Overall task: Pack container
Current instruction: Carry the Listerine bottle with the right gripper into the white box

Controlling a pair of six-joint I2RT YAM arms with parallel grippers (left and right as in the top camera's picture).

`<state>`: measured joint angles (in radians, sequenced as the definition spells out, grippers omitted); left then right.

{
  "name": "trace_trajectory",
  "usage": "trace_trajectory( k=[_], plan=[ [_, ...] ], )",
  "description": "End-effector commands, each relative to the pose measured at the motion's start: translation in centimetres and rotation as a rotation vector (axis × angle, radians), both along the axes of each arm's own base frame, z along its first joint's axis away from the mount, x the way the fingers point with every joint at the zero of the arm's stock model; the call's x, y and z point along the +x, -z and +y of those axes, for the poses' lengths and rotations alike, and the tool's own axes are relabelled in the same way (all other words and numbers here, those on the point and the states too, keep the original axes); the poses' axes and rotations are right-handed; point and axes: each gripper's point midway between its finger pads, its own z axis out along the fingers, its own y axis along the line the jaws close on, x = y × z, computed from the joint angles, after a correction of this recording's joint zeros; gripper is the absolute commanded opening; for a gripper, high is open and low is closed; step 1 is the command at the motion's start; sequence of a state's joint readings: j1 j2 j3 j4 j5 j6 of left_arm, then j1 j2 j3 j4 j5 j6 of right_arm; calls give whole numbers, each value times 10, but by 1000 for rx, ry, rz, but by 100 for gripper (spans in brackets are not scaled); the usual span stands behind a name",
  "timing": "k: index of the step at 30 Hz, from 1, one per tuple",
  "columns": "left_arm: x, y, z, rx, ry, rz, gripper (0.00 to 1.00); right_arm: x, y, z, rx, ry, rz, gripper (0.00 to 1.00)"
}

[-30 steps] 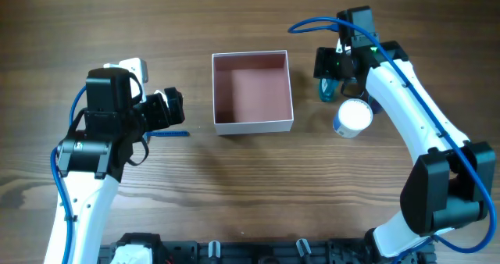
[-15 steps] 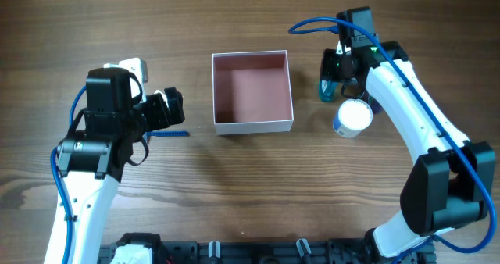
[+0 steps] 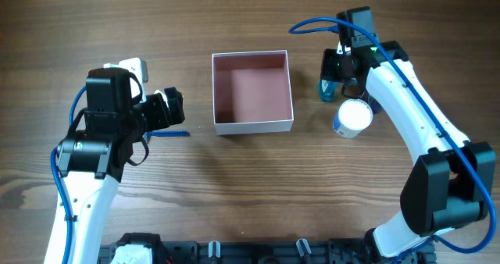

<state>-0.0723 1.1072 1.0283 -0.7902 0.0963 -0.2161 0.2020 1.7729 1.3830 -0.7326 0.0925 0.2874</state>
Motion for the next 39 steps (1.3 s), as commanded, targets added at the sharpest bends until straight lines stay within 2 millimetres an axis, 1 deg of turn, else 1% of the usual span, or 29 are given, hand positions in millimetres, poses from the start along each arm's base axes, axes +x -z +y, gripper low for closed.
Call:
trace_trajectory(
  k=[1, 2, 3, 5, 9, 11, 13, 15, 16, 17, 18, 19, 21, 22, 23, 25, 27, 31, 33, 34, 35, 36, 37, 38, 39],
  plan=[
    [1, -8, -5, -21, 12, -16, 100, 6, -1, -3, -20, 11, -10, 25],
    [2, -8, -5, -21, 12, -17, 100, 6, -1, -3, -20, 11, -10, 22],
    [2, -8, -5, -21, 12, -16, 100, 6, -1, -3, -20, 12, -10, 17],
    [2, -8, -5, -21, 12, -17, 100, 7, -2, -3, -19, 11, -13, 4],
    [2, -8, -5, -21, 12, -16, 100, 10, -7, -2, -15, 9, -35, 4],
    [2, -8, -5, -21, 12, -17, 100, 11, -17, 0, -16, -5, -60, 4],
    [2, -8, -5, -21, 12, -16, 100, 11, -36, 0, -12, -14, -100, 4],
    [1, -8, -5, -21, 12, -16, 100, 10, -60, 0, -4, -15, -143, 4],
    [2, -8, -5, -21, 12, -17, 100, 9, -79, 2, 2, -20, -178, 4],
    [1, -8, -5, -21, 12, -16, 100, 7, -91, 3, 7, -25, -200, 4],
    [2, -8, -5, -21, 12, -16, 100, 4, -113, 8, 9, -47, -238, 4],
    [1, -8, -5, -21, 12, -16, 100, 2, -125, 11, 10, -62, -262, 4],
    [2, -8, -5, -21, 12, -16, 100, -6, -161, 24, 30, -92, -332, 4],
    [1, -8, -5, -21, 12, -16, 100, -10, -172, 30, 39, -107, -353, 4],
    [1, -8, -5, -21, 12, -16, 100, -16, -187, 41, 52, -132, -381, 4],
    [1, -8, -5, -21, 12, -16, 100, -23, -202, 57, 75, -139, -408, 4],
    [2, -8, -5, -21, 12, -16, 100, -31, -212, 80, 101, -147, -428, 4],
    [2, -8, -5, -22, 12, -16, 100, -42, -210, 121, 165, -150, -428, 5],
    [2, -8, -5, -22, 12, -16, 100, -45, -202, 145, 196, -170, -411, 4],
    [2, -8, -5, -22, 12, -16, 100, -46, -195, 156, 201, -185, -398, 4],
    [2, -8, -5, -21, 12, -17, 100, -46, -185, 168, 204, -194, -375, 4],
    [2, -8, -5, -22, 12, -17, 100, -47, -178, 175, 198, -207, -361, 4],
    [2, -8, -5, -22, 12, -16, 100, -47, -164, 185, 190, -217, -332, 4],
    [2, -8, -5, -22, 12, -16, 100, -46, -155, 191, 186, -218, -313, 4],
    [2, -8, -5, -22, 12, -17, 100, -44, -141, 197, 174, -221, -284, 4]
  ],
)
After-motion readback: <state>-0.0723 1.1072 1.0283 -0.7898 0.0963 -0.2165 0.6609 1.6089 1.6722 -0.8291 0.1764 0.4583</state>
